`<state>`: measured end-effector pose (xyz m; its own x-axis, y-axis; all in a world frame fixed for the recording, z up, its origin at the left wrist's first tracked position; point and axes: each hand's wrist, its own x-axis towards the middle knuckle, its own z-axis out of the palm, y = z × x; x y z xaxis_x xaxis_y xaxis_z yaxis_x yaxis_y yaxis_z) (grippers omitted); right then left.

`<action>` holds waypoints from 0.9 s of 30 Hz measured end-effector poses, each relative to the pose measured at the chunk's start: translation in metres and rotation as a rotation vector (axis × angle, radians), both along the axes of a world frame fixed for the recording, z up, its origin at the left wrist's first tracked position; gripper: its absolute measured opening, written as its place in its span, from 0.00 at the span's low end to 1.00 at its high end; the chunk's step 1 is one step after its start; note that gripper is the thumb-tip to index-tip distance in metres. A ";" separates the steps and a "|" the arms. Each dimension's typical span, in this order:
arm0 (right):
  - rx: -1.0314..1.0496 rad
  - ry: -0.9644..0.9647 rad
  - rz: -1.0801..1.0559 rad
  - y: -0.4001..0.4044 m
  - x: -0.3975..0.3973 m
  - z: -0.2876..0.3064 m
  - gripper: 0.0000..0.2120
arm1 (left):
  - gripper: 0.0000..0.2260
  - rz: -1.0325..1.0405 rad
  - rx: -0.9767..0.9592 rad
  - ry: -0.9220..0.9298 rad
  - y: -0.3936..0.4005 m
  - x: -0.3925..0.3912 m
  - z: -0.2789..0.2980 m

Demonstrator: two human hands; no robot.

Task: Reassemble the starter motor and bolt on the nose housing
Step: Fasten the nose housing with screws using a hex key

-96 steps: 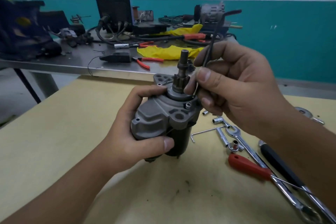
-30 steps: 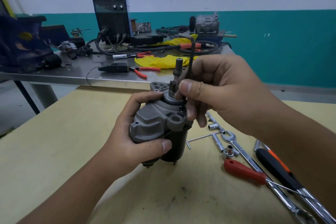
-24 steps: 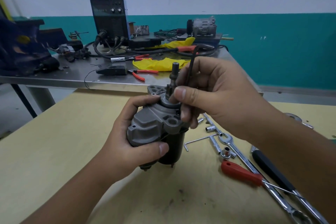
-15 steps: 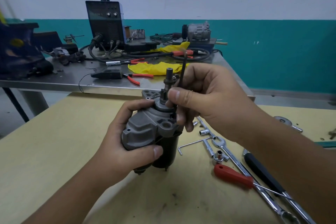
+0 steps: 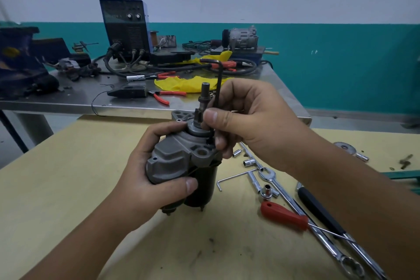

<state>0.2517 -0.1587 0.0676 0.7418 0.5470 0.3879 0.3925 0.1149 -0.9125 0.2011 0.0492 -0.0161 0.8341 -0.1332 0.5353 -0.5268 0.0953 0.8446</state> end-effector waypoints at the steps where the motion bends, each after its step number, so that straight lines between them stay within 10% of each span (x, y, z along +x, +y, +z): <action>1: 0.005 0.000 -0.011 0.001 0.000 -0.001 0.06 | 0.31 -0.003 -0.002 0.000 0.000 0.000 0.000; 27: 0.001 -0.006 0.117 -0.005 -0.001 0.006 0.06 | 0.31 -0.003 -0.008 0.028 0.000 -0.002 0.001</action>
